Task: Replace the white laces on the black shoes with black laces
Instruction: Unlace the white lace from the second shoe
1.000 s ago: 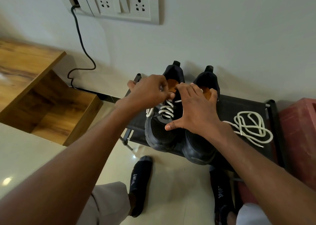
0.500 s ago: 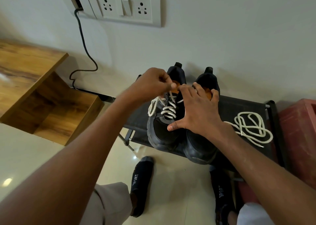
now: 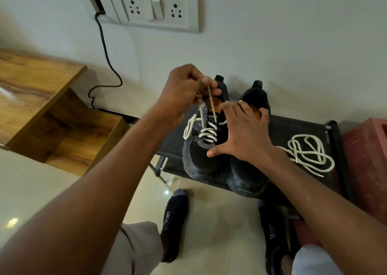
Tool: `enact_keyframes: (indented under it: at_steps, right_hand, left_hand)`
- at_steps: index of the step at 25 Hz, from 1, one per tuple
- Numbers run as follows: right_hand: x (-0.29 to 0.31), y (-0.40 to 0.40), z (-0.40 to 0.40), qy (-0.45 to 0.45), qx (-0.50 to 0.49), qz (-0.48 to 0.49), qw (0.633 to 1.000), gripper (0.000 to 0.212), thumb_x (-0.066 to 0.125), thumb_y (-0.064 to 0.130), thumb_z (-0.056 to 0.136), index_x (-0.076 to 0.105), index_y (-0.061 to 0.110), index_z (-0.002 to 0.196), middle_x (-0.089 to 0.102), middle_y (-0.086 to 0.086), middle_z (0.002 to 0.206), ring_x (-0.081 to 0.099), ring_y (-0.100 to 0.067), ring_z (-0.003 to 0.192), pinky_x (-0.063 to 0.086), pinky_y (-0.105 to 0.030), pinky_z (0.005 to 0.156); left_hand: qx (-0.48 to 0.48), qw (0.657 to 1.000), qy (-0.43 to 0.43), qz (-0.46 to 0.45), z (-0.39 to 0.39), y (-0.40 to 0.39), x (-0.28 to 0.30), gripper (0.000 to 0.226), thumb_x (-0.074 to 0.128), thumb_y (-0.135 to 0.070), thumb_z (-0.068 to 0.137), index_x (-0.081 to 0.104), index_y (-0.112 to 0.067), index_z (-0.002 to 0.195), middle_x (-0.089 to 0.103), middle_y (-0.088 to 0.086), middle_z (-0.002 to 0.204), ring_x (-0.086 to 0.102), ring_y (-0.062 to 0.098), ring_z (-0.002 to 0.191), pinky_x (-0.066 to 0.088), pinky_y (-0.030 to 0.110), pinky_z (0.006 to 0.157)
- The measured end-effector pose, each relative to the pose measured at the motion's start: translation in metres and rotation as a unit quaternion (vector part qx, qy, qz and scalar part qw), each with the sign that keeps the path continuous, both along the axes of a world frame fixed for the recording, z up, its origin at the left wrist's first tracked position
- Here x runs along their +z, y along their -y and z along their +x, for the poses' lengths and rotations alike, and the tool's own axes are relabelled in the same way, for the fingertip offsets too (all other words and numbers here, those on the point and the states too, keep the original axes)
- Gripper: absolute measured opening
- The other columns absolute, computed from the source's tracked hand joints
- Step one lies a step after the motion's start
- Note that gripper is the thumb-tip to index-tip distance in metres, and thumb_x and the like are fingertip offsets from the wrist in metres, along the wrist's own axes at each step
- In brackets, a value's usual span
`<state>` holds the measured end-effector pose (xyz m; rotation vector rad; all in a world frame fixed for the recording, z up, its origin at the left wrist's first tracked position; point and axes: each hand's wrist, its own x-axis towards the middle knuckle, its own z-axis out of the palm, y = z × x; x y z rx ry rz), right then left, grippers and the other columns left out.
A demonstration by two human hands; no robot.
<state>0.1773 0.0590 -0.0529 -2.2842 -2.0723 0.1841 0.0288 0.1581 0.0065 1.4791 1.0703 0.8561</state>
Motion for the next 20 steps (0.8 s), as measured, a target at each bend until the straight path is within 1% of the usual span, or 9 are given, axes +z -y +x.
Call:
enact_keyframes:
  at_steps: [2, 4, 6, 9, 12, 14, 16, 18, 20]
  right_hand:
    - [0.0, 0.0, -0.001, -0.001, 0.003, 0.0, 1.0, 0.128, 0.075, 0.091, 0.053, 0.022, 0.031, 0.154, 0.029, 0.006, 0.165, 0.018, -0.026, 0.158, 0.017, -0.07, 0.12]
    - [-0.001, 0.0, -0.001, -0.002, 0.0, 0.001, 1.0, 0.129, 0.075, 0.091, 0.053, 0.022, 0.032, 0.155, 0.029, 0.007, 0.165, 0.018, -0.026, 0.157, 0.016, -0.07, 0.12]
    - [-0.001, -0.001, -0.001, -0.003, -0.002, -0.002, 1.0, 0.132, 0.074, 0.091, 0.052, 0.022, 0.031, 0.157, 0.028, 0.008, 0.165, 0.018, -0.024, 0.157, 0.016, -0.069, 0.12]
    - [-0.001, -0.002, -0.001, -0.005, -0.001, -0.006, 1.0, 0.133, 0.074, 0.091, 0.053, 0.021, 0.031, 0.159, 0.026, 0.008, 0.167, 0.017, -0.024, 0.158, 0.016, -0.07, 0.12]
    - [0.0, -0.002, -0.002, -0.008, -0.002, -0.009, 1.0, 0.134, 0.075, 0.09, 0.052, 0.021, 0.03, 0.158, 0.027, 0.008, 0.167, 0.018, -0.025, 0.157, 0.017, -0.071, 0.119]
    - [0.001, -0.001, -0.003, -0.011, -0.003, -0.012, 1.0, 0.132, 0.077, 0.089, 0.052, 0.022, 0.029, 0.156, 0.029, 0.008, 0.165, 0.02, -0.026, 0.157, 0.018, -0.072, 0.118]
    - [0.001, -0.001, -0.001, -0.018, -0.006, -0.013, 1.0, 0.128, 0.079, 0.087, 0.052, 0.024, 0.029, 0.152, 0.031, 0.006, 0.163, 0.022, -0.027, 0.156, 0.019, -0.072, 0.118]
    - [0.001, -0.002, -0.001, -0.017, -0.006, -0.016, 1.0, 0.127, 0.08, 0.086, 0.053, 0.023, 0.029, 0.152, 0.03, 0.005, 0.164, 0.021, -0.028, 0.156, 0.018, -0.071, 0.119]
    - [0.002, -0.003, -0.002, -0.015, -0.005, -0.015, 1.0, 0.128, 0.079, 0.086, 0.054, 0.022, 0.03, 0.153, 0.029, 0.005, 0.165, 0.02, -0.028, 0.156, 0.017, -0.071, 0.12]
  left_hand:
    - [-0.038, 0.987, -0.107, 0.116, 0.004, -0.002, -0.002, 0.011, 0.061, 0.002, 0.095, 0.057, -0.005, 0.088, 0.073, 0.009, 0.086, 0.07, 0.017, 0.071, 0.051, 0.031, 0.059]
    - [-0.114, 0.921, -0.296, 0.226, 0.006, -0.006, -0.011, 0.006, 0.072, -0.007, 0.088, 0.068, -0.011, 0.089, 0.069, 0.002, 0.089, 0.064, 0.017, 0.08, 0.052, 0.037, 0.071]
    - [-0.177, 0.861, -0.411, 0.239, 0.005, -0.007, -0.019, 0.013, 0.082, -0.014, 0.083, 0.077, -0.016, 0.095, 0.067, -0.002, 0.091, 0.063, 0.02, 0.09, 0.048, 0.035, 0.073]
    - [-0.148, 0.844, -0.458, 0.239, 0.004, -0.007, -0.026, 0.017, 0.078, -0.014, 0.083, 0.081, -0.025, 0.096, 0.071, -0.007, 0.087, 0.066, 0.022, 0.095, 0.047, 0.032, 0.074]
    - [-0.077, 0.822, -0.491, 0.279, 0.013, 0.0, -0.021, 0.01, 0.073, -0.025, 0.087, 0.079, -0.028, 0.094, 0.07, -0.005, 0.097, 0.059, 0.023, 0.104, 0.039, 0.041, 0.089]
    - [-0.044, 0.834, -0.468, 0.288, 0.015, 0.004, -0.01, 0.005, 0.073, -0.025, 0.085, 0.077, -0.027, 0.085, 0.065, -0.01, 0.096, 0.054, 0.018, 0.105, 0.032, 0.052, 0.104]
    - [0.031, 0.873, -0.412, 0.258, 0.008, -0.002, 0.008, 0.018, 0.065, -0.011, 0.083, 0.074, -0.026, 0.08, 0.066, -0.014, 0.088, 0.057, 0.011, 0.101, 0.029, 0.056, 0.114]
    - [0.125, 0.94, -0.252, 0.192, -0.006, -0.014, 0.027, 0.028, 0.056, 0.001, 0.086, 0.072, -0.022, 0.083, 0.071, -0.015, 0.084, 0.068, 0.008, 0.098, 0.049, 0.049, 0.106]
    - [0.17, 0.98, -0.047, 0.096, -0.015, -0.015, 0.036, 0.017, 0.051, 0.002, 0.097, 0.066, -0.007, 0.095, 0.078, -0.003, 0.088, 0.075, 0.012, 0.092, 0.06, 0.041, 0.09]
